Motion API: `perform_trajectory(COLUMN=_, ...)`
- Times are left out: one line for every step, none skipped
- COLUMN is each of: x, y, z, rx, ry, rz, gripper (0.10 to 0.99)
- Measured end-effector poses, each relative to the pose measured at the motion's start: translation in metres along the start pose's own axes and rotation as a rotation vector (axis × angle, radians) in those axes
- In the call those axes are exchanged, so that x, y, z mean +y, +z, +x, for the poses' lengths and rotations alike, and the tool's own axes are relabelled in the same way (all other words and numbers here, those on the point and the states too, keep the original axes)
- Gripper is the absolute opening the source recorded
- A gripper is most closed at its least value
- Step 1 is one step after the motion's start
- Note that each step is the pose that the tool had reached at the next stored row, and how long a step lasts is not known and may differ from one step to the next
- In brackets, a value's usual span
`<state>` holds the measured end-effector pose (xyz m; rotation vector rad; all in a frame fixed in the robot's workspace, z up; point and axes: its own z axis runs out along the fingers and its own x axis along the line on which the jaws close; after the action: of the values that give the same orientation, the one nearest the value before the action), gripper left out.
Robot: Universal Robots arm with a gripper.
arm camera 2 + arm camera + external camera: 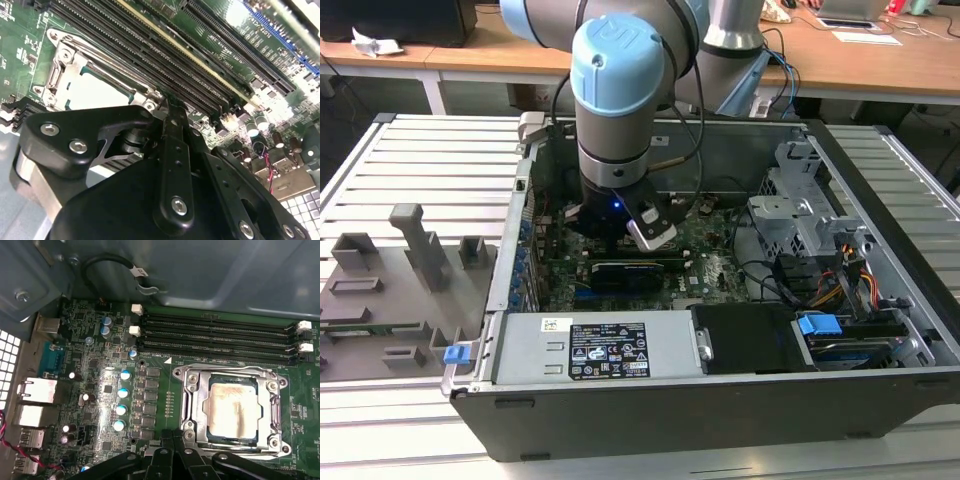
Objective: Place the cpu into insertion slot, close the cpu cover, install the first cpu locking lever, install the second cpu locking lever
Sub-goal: 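Install the second cpu locking lever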
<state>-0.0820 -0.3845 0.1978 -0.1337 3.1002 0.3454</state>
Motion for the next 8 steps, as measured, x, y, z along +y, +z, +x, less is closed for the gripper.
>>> perform_trajectory(x=0.0002, y=-0.0008, z=0.0001, rx=0.0000, ry=0.000, rz=0.000, gripper=0.106)
perform_trajectory(x=0.0003, y=-0.0013, z=0.0001, rx=-0.0001, ry=0.000, rz=0.000, gripper=0.106)
perform_trajectory(x=0.0008, y=-0.0031, z=0.0000, rx=-0.0002, ry=0.000, rz=-0.001, gripper=0.106)
perform_trajectory(x=0.0011, y=-0.0044, z=0.0000, rx=0.0000, ry=0.000, rz=0.000, gripper=0.106)
perform_trajectory(x=0.0013, y=-0.0055, z=0.0000, rx=0.0000, ry=0.000, rz=0.000, gripper=0.106)
perform_trajectory(x=0.0018, y=-0.0078, z=-0.0001, rx=0.0000, ry=0.000, rz=0.000, gripper=0.106)
perform_trajectory(x=0.0021, y=-0.0095, z=-0.0001, rx=0.0000, ry=0.000, rz=0.000, gripper=0.106)
perform_trajectory(x=0.0025, y=-0.0111, z=-0.0002, rx=0.0000, ry=0.000, rz=0.000, gripper=0.106)
